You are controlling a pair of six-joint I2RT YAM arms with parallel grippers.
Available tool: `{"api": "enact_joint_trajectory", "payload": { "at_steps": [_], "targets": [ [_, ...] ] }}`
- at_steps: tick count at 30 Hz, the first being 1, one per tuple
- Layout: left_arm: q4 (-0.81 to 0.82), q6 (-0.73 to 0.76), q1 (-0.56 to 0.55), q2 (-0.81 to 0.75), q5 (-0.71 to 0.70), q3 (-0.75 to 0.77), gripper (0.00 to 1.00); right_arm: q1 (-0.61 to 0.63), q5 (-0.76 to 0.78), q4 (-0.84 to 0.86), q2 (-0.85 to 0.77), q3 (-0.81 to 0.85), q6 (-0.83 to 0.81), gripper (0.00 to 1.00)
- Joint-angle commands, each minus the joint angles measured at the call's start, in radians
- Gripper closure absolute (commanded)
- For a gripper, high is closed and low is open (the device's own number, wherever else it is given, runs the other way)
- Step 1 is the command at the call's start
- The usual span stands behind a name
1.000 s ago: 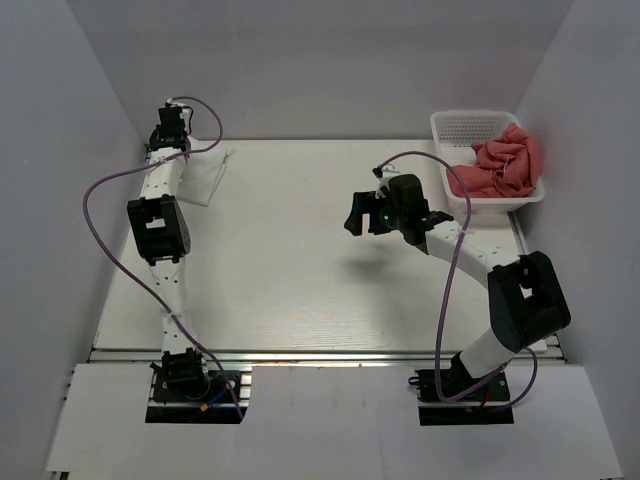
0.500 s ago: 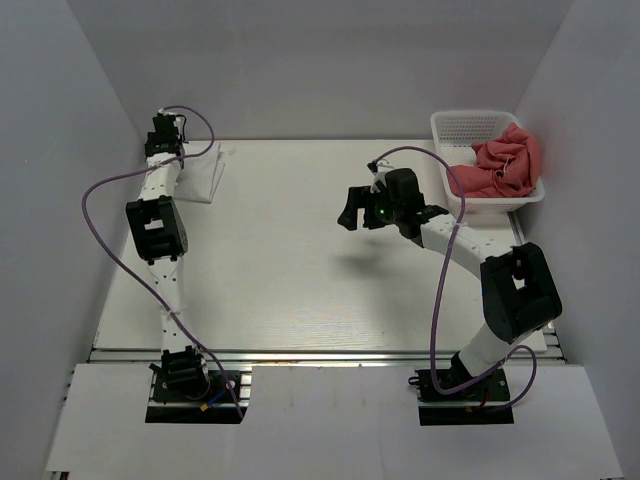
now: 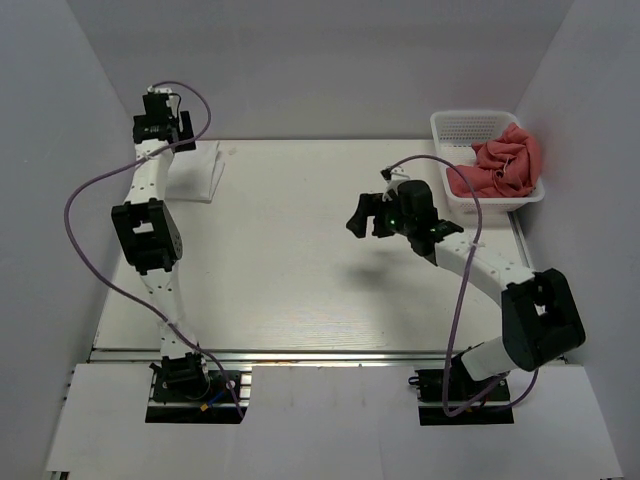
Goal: Fold and stack the t-shirts
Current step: Put the neatly folded tshirt into the corner of the board with the left arm
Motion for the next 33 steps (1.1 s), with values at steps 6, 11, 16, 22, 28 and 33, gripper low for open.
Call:
{"api": "enact_joint_trajectory", "payload": {
  "at_steps": [6, 11, 16, 22, 28, 33],
  "targets": [
    [0.071, -0.293, -0.191, -0.594, 0.23, -0.602, 0.0, -0.018, 0.108, 0.104, -0.269, -0.27, 0.166, 0.1],
    [0.212, -0.423, -0.386, -0.895, 0.211, -1.045, 0.0, -0.019, 0.154, 0.019, -0.487, -0.425, 0.189, 0.1],
    [0.196, -0.463, -0.609, -1.09, 0.07, -1.263, 0.0, -0.016, 0.217, -0.008, -0.749, -0.604, 0.197, 0.1],
    [0.216, -0.506, -0.755, -1.157, 0.007, -1.381, 0.0, -0.019, 0.208, -0.07, -0.895, -0.681, 0.185, 0.1],
    [0.206, -0.506, -0.82, -1.148, -0.087, -1.381, 0.0, -0.018, 0.232, -0.102, -0.865, -0.65, 0.16, 0.1],
    [0.246, -0.485, -0.831, -1.179, -0.096, -1.416, 0.0, -0.018, 0.226, -0.055, -0.845, -0.659, 0.163, 0.1]
  ]
}}
